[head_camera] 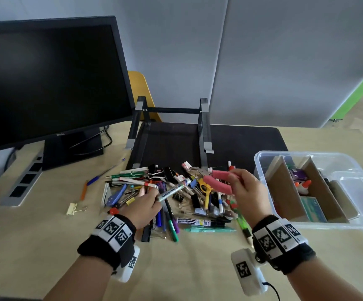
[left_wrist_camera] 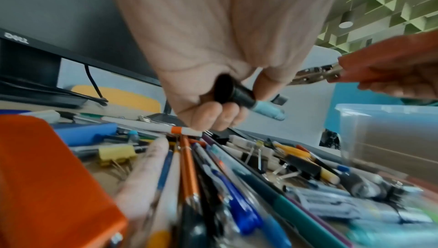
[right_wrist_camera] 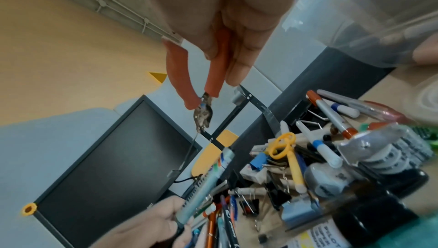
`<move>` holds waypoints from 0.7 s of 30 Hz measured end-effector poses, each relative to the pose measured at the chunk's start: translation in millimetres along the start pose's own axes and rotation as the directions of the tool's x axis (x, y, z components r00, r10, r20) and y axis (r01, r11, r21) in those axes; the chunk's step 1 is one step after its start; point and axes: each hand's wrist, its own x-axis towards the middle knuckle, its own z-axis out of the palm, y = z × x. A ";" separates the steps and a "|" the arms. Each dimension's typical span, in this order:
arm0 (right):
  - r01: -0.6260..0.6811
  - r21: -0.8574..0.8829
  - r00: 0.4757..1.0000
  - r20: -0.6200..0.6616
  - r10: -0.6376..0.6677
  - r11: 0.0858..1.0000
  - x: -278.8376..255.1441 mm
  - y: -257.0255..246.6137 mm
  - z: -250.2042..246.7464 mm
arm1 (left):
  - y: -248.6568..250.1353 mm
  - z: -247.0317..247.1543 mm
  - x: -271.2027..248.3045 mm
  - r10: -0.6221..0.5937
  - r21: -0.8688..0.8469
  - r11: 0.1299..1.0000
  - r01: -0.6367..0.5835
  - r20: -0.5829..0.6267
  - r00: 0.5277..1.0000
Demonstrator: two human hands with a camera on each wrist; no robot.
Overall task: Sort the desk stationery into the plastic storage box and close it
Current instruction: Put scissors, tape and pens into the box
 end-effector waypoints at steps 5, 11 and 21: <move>0.048 0.007 0.991 -0.121 -0.047 0.999 -2.7 4.5 -34.7 | 26.3 21.1 0.0 0.145 0.106 0.983 -0.147 0.029 0.989; -0.025 0.072 0.965 -0.259 0.043 0.997 2.1 23.4 -85.2 | 45.7 50.2 18.9 0.222 0.194 0.952 -0.238 0.101 0.970; -0.117 0.256 0.877 -0.427 0.221 0.959 12.2 64.0 -149.3 | 63.1 58.0 31.6 0.167 0.297 0.930 -0.217 0.186 0.968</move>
